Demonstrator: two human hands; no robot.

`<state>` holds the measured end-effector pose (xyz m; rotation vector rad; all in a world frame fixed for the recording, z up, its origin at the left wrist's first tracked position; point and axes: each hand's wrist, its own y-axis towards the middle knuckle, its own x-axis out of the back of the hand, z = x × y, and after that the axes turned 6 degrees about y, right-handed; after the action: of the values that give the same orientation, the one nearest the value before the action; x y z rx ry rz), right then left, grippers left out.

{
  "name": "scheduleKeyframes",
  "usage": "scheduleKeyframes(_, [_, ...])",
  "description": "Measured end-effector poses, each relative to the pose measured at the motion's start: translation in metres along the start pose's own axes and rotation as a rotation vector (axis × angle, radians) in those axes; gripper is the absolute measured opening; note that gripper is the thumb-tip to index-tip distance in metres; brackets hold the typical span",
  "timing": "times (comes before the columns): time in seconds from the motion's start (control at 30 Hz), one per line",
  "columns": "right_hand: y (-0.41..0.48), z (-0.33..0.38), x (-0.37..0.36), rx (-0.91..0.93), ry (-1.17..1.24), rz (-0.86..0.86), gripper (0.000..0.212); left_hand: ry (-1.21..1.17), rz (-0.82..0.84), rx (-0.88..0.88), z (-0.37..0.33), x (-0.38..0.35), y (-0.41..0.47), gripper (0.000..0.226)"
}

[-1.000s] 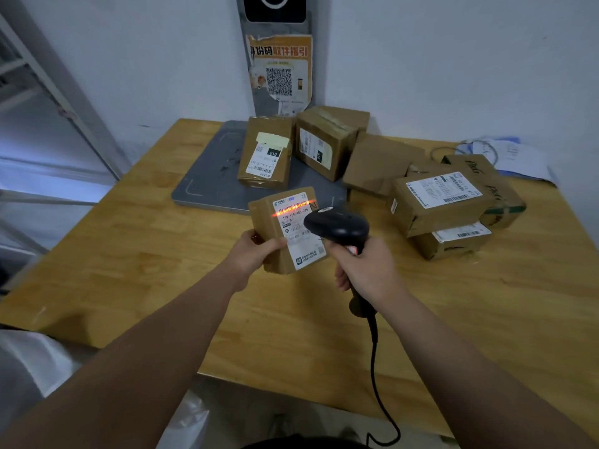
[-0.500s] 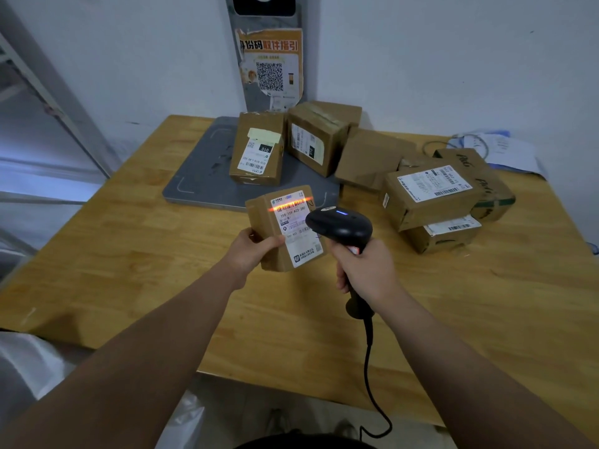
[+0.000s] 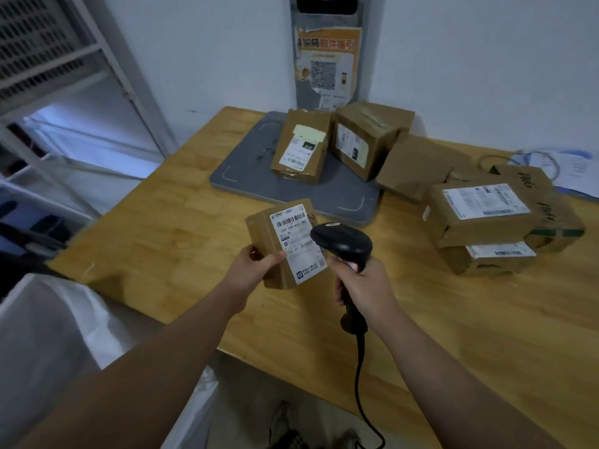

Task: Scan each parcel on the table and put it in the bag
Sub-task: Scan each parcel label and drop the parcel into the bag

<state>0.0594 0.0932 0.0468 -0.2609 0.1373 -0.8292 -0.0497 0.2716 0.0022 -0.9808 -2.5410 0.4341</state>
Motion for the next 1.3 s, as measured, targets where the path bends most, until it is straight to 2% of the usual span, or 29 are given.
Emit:
scheduleKeyframes(0.13, [-0.005, -0.015, -0.025, 0.001, 0.006, 0.073, 0.028, -0.007, -0.113, -0.006, 0.019, 0.031, -0.025, 0.076])
scheduleKeyframes(0.23, [-0.019, -0.028, -0.051, 0.047, 0.009, 0.155, 0.035, 0.02, -0.207, -0.041, 0.03, 0.062, -0.051, 0.07])
scheduleKeyframes(0.33, [-0.039, -0.037, -0.086, 0.037, 0.063, 0.229, 0.026, 0.092, -0.251, -0.092, 0.046, 0.107, -0.077, 0.071])
scheduleKeyframes(0.47, [-0.068, -0.075, -0.144, -0.065, 0.044, 0.219, 0.042, 0.182, -0.265, -0.103, 0.082, 0.177, -0.117, 0.072])
scheduleKeyframes(0.67, [-0.118, -0.156, -0.239, -0.061, -0.26, 0.217, 0.037, 0.219, -0.222, 0.001, 0.159, 0.273, -0.173, 0.088])
scheduleKeyframes(0.77, [-0.14, -0.209, -0.274, -0.049, -0.595, 0.161, 0.041, 0.267, -0.226, 0.06, 0.196, 0.306, -0.192, 0.083])
scheduleKeyframes(0.87, [-0.16, -0.248, -0.292, -0.099, -0.936, 0.058, 0.053, 0.352, -0.185, 0.187, 0.232, 0.325, -0.194, 0.082])
scheduleKeyframes(0.93, [-0.17, -0.259, -0.295, -0.157, -0.902, 0.017, 0.05, 0.453, -0.164, 0.271, 0.25, 0.329, -0.189, 0.091])
scheduleKeyframes(1.03, [-0.181, -0.271, -0.299, -0.229, -0.823, 0.025, 0.039, 0.725, -0.106, 0.358, 0.266, 0.331, -0.183, 0.103])
scheduleKeyframes(1.17, [-0.198, -0.285, -0.299, -0.178, -0.743, -0.066, 0.03, 1.063, 0.084, 0.337, 0.282, 0.334, -0.168, 0.109])
scheduleKeyframes(1.3, [-0.208, -0.291, -0.301, -0.165, -0.621, -0.221, 0.033, 1.259, 0.293, 0.335, 0.301, 0.321, -0.143, 0.104])
